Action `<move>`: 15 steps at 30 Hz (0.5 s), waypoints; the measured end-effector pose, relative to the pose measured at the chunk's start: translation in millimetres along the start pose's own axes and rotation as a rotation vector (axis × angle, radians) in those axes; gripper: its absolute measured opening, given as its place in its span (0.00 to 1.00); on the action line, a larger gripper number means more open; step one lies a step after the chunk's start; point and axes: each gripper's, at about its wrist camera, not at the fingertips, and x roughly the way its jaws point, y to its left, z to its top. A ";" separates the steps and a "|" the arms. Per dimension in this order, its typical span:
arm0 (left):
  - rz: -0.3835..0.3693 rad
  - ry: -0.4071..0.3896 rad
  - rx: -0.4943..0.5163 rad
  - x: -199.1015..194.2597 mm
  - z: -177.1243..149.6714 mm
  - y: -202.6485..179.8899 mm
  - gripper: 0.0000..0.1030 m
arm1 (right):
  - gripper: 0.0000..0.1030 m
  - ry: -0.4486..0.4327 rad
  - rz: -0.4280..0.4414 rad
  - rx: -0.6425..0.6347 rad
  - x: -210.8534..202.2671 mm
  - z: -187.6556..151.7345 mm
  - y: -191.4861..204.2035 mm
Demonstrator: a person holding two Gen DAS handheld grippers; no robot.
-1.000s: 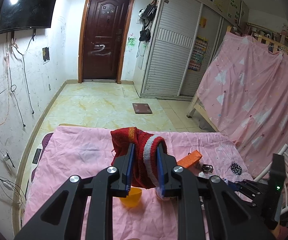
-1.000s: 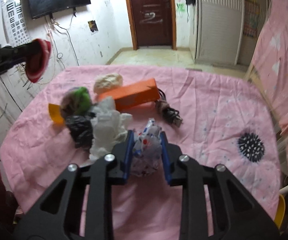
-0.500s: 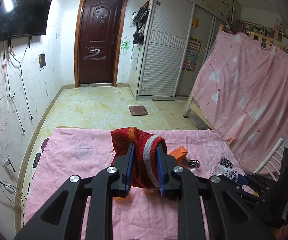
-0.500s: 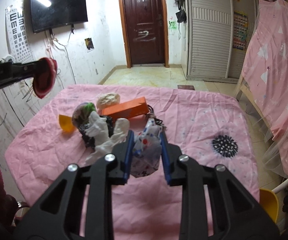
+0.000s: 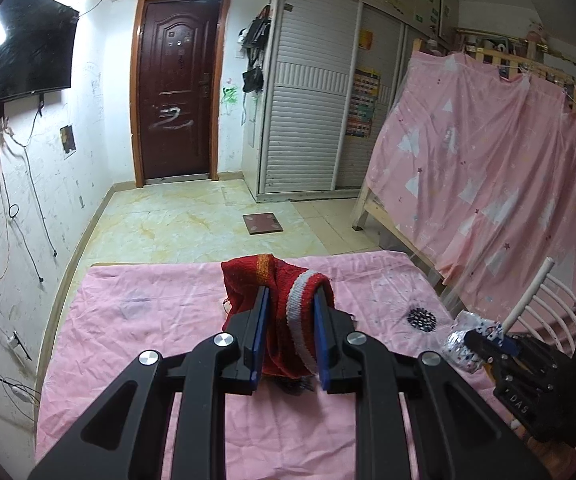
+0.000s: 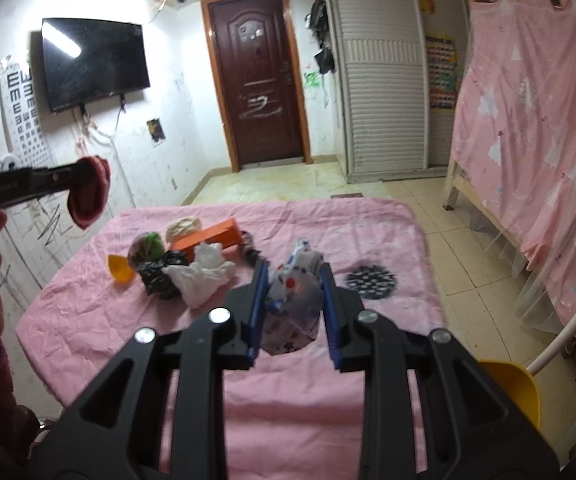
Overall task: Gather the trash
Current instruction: 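Carry both items to the yellow bin and open both tools over it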
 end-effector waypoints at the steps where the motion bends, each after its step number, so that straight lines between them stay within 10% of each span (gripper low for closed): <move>1: -0.005 0.001 0.006 -0.7 -0.4 -5.3 0.13 | 0.24 -0.009 -0.004 0.008 -3.8 -0.2 -5.2; 15: -0.103 0.014 0.120 -1.3 -8.1 -100.4 0.13 | 0.24 -0.175 -0.185 0.154 -74.8 -1.2 -98.2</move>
